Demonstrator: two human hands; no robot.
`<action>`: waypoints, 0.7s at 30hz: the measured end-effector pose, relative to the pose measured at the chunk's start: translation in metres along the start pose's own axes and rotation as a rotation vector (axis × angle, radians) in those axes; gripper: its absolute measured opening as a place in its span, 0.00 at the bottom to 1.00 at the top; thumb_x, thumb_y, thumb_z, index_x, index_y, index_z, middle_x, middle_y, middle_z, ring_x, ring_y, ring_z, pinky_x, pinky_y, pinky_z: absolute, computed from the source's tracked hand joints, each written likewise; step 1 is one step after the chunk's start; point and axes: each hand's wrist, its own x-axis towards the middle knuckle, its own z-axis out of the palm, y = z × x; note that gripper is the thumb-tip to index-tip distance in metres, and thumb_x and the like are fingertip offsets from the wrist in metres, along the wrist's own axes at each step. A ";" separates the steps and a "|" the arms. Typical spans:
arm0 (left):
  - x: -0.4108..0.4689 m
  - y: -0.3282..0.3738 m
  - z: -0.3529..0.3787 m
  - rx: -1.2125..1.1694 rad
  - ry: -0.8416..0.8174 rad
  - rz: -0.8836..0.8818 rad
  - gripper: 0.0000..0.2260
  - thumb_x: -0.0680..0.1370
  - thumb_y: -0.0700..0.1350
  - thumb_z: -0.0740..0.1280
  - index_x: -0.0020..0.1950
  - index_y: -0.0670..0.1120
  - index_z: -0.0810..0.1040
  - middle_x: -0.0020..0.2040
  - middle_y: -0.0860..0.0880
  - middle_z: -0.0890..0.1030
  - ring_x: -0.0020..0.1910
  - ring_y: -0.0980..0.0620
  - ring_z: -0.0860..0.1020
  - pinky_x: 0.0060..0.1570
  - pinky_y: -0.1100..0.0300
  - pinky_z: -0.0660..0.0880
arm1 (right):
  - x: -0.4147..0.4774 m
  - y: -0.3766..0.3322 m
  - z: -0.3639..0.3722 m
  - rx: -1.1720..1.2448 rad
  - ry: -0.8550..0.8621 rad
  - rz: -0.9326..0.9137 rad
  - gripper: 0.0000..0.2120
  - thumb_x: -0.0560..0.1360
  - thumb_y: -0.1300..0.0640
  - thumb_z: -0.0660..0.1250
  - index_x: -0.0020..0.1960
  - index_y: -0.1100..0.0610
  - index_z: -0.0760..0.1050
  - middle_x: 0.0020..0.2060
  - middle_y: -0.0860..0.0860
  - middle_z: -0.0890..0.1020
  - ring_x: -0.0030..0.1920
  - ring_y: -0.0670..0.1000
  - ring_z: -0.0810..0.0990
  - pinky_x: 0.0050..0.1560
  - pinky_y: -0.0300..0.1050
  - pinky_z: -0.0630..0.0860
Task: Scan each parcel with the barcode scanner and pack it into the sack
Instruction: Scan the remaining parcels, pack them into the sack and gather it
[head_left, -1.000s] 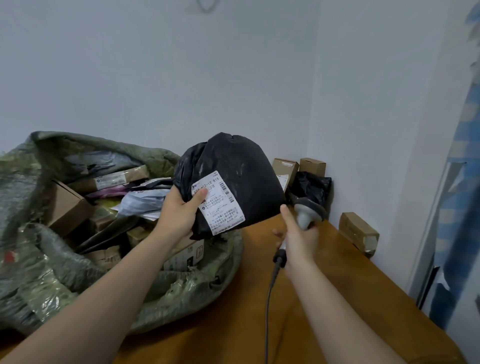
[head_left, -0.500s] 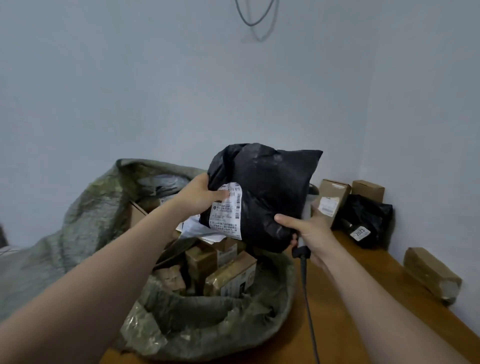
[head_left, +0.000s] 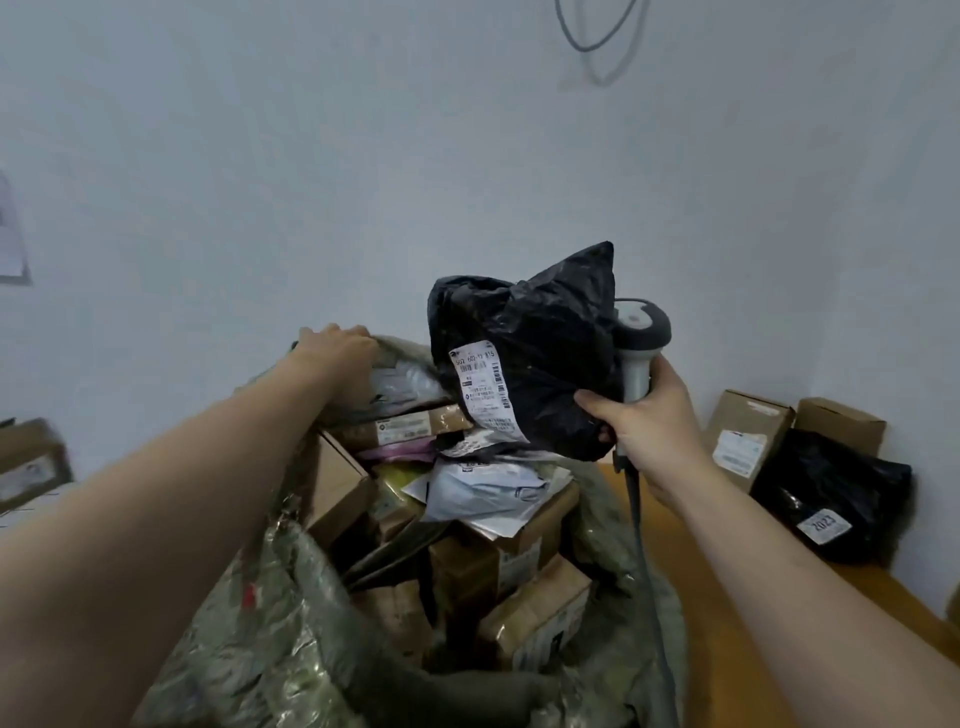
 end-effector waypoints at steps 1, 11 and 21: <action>0.002 -0.005 -0.002 -0.010 0.030 0.014 0.27 0.72 0.53 0.69 0.70 0.49 0.73 0.67 0.49 0.73 0.62 0.42 0.77 0.57 0.42 0.78 | 0.004 0.001 0.004 -0.019 -0.019 0.002 0.21 0.73 0.65 0.78 0.62 0.54 0.74 0.51 0.51 0.85 0.42 0.48 0.85 0.32 0.37 0.79; 0.034 -0.038 -0.023 -0.195 0.229 0.217 0.41 0.76 0.35 0.69 0.82 0.55 0.54 0.76 0.48 0.68 0.54 0.42 0.79 0.45 0.48 0.79 | 0.039 0.022 0.080 -0.377 -0.054 -0.112 0.20 0.68 0.64 0.72 0.57 0.51 0.74 0.46 0.49 0.83 0.46 0.53 0.82 0.45 0.50 0.79; 0.033 -0.033 -0.025 -0.203 0.264 0.224 0.47 0.72 0.31 0.64 0.85 0.57 0.47 0.83 0.52 0.57 0.59 0.41 0.78 0.44 0.50 0.78 | 0.061 0.075 0.145 -0.689 -0.269 -0.004 0.24 0.71 0.63 0.69 0.64 0.50 0.69 0.50 0.51 0.81 0.48 0.58 0.81 0.43 0.49 0.73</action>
